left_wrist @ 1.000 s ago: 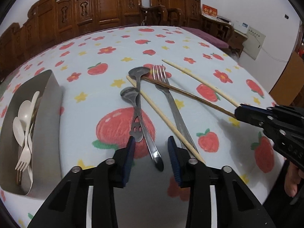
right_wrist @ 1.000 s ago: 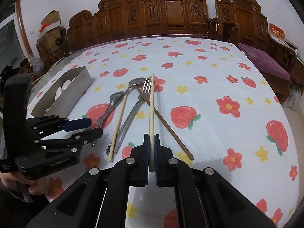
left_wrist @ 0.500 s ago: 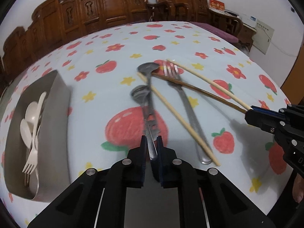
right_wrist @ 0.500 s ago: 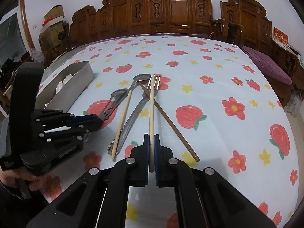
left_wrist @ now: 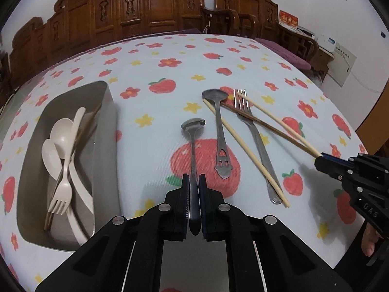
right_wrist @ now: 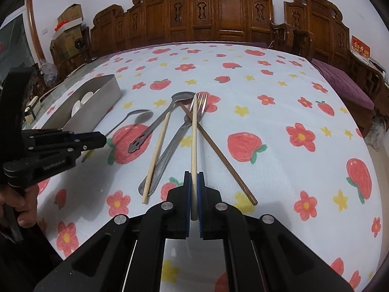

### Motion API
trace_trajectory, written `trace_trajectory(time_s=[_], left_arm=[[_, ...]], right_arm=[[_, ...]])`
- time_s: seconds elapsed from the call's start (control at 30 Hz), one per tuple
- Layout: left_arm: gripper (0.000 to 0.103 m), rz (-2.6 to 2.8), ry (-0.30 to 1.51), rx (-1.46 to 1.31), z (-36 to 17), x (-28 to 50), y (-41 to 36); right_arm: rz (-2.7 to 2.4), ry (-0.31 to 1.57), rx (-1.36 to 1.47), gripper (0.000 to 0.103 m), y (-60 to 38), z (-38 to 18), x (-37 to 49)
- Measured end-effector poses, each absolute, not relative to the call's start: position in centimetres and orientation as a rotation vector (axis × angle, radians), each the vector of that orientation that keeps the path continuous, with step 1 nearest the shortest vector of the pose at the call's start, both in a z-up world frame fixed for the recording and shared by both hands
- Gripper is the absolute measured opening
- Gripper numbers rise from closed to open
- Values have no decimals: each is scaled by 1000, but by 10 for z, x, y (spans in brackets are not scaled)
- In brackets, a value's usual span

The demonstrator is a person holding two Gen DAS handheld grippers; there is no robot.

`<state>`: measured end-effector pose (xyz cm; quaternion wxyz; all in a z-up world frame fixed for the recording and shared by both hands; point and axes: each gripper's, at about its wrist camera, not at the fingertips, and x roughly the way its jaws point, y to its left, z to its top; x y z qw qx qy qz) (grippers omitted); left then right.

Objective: Organize utensils
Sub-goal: 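Hold the chopstick in the right gripper while the left carries the spoon into the tray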

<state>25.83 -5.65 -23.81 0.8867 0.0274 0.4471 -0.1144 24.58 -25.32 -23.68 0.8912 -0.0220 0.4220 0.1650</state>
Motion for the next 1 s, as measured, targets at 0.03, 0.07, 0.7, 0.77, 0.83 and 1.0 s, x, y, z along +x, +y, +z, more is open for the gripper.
trace_trajectory(time_s=[0.03, 0.07, 0.7, 0.77, 0.83, 1.0], left_arm=[[7, -238, 921, 56, -235, 257, -56], [7, -240, 915, 55, -233, 256, -56], [7, -248, 805, 27, -184, 232, -33], [7, -242, 795, 18, -179, 230, -26], [7, -232, 785, 13, -175, 227, -20], [7, -206, 763, -1, -165, 222, -4]], right_arm=[[343, 876, -46, 6, -253, -237, 246], [342, 877, -46, 6, -253, -237, 246], [387, 829, -36, 6, -240, -222, 238], [395, 820, -38, 6, -237, -218, 236], [402, 812, -40, 6, -235, -216, 234], [424, 793, -39, 6, -228, -208, 229]])
